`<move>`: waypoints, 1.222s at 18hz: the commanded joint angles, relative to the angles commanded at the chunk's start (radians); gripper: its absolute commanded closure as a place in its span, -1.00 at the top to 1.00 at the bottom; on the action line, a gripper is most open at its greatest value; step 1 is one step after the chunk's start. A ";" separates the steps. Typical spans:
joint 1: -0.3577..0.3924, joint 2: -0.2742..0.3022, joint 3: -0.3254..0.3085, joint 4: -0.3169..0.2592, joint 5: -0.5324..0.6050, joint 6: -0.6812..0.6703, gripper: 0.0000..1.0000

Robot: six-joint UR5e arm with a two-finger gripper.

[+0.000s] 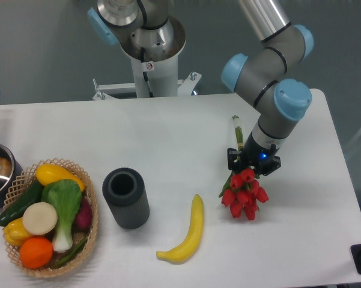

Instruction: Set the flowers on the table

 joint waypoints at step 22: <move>-0.017 0.314 0.032 0.014 0.149 0.421 1.00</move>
